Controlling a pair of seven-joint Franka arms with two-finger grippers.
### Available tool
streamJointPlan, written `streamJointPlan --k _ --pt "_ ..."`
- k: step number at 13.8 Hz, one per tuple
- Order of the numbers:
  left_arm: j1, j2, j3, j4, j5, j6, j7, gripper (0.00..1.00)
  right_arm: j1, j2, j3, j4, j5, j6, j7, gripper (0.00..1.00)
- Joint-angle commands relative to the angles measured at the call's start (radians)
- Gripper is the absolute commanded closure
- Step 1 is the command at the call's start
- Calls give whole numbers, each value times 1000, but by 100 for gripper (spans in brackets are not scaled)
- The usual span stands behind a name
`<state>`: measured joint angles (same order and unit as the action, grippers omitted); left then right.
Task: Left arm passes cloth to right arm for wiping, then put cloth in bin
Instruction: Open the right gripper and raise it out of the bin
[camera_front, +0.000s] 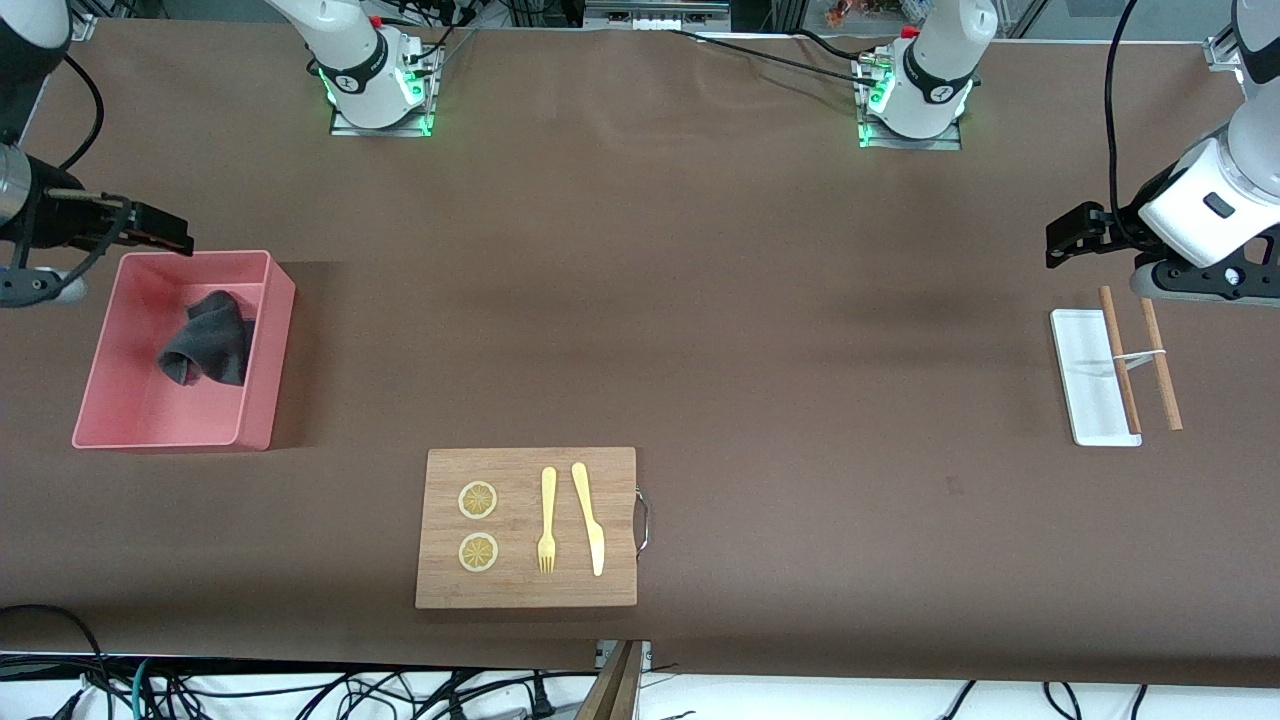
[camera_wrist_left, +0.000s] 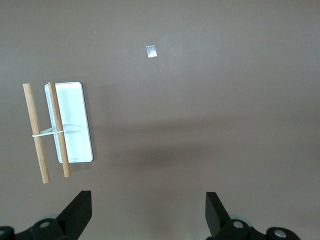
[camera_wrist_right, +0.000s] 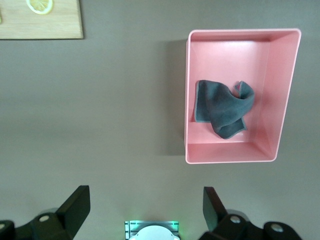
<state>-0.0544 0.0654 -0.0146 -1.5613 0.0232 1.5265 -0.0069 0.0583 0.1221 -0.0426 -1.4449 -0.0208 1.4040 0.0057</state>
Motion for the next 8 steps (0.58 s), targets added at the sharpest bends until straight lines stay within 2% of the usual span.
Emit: streamJointPlan --k 1,3,5,8 --pt "-1 4 2 9 -19 1 12 0 -12 -67 29 -11 7 47 3 0" --pt "-1 2 2 9 -17 1 8 0 -26 -74 32 -19 4 46 -7 0" --pt "2 2 2 9 -19 1 12 0 -34 -93 49 -28 5 -32 13 0" --pt "1 2 2 9 -19 1 8 0 -37 -93 50 -29 5 -33 92 0"
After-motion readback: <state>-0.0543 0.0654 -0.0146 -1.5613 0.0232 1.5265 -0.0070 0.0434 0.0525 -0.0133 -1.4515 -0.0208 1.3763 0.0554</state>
